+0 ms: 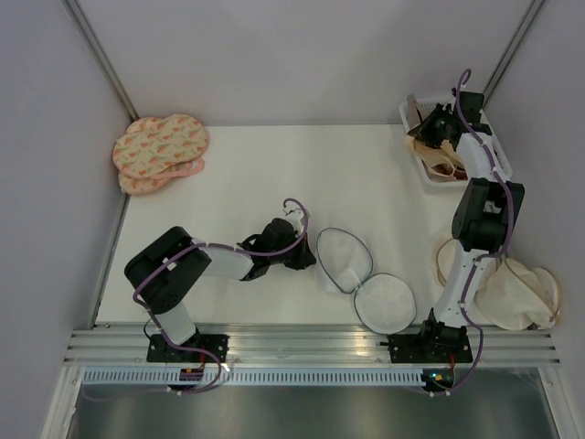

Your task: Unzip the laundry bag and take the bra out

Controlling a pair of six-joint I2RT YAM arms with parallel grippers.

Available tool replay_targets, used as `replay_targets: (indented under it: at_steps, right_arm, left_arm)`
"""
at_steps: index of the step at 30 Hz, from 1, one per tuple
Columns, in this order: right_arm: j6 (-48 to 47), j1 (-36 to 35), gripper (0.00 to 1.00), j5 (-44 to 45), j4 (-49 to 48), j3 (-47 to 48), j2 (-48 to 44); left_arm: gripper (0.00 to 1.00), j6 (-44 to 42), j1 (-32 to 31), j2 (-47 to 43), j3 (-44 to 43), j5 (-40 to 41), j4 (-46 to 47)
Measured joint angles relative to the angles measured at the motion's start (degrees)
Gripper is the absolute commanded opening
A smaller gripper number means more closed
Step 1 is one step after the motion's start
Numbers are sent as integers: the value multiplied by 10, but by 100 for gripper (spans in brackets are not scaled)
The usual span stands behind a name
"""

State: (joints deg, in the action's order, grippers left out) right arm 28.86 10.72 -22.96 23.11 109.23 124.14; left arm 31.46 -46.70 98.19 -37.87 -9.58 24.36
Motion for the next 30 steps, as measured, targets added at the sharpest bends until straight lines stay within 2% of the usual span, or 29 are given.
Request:
replay_targets:
  at_steps: [3,5,10,13,17,18,19,20,22,23,26,30]
  right_arm:
    - [12,-3,0,-6,-5,0,-1]
    - [24,-2,0,26,2,0,-2]
    - [67,6,0,172,42,-7,-14]
    - [96,21,0,261,53,-59,-44]
    - [113,43,1,324,67,-80,-56]
    - [111,49,6,323,67,-80,-56]
    - [107,52,17,319,66,-80,-56]
    - [104,53,41,313,62,-80,-57]
    - [93,52,58,290,37,-100,-71]
    - [85,51,74,281,23,-117,-82]
    - [66,45,93,256,9,-159,-139]
    - [42,33,98,247,18,-160,-225]
  left_arm:
    - [2,0,0,0,0,0,0]
    - [2,0,0,0,0,0,0]
    - [2,0,0,0,0,0,0]
    - [2,0,0,0,0,0,0]
    - [2,0,0,0,0,0,0]
    - [2,0,0,0,0,0,0]
    - [2,0,0,0,0,0,1]
    - [2,0,0,0,0,0,1]
    - [2,0,0,0,0,0,1]
    - [2,0,0,0,0,0,1]
    - [2,0,0,-3,0,0,-1]
    - [2,1,0,-19,4,10,-7]
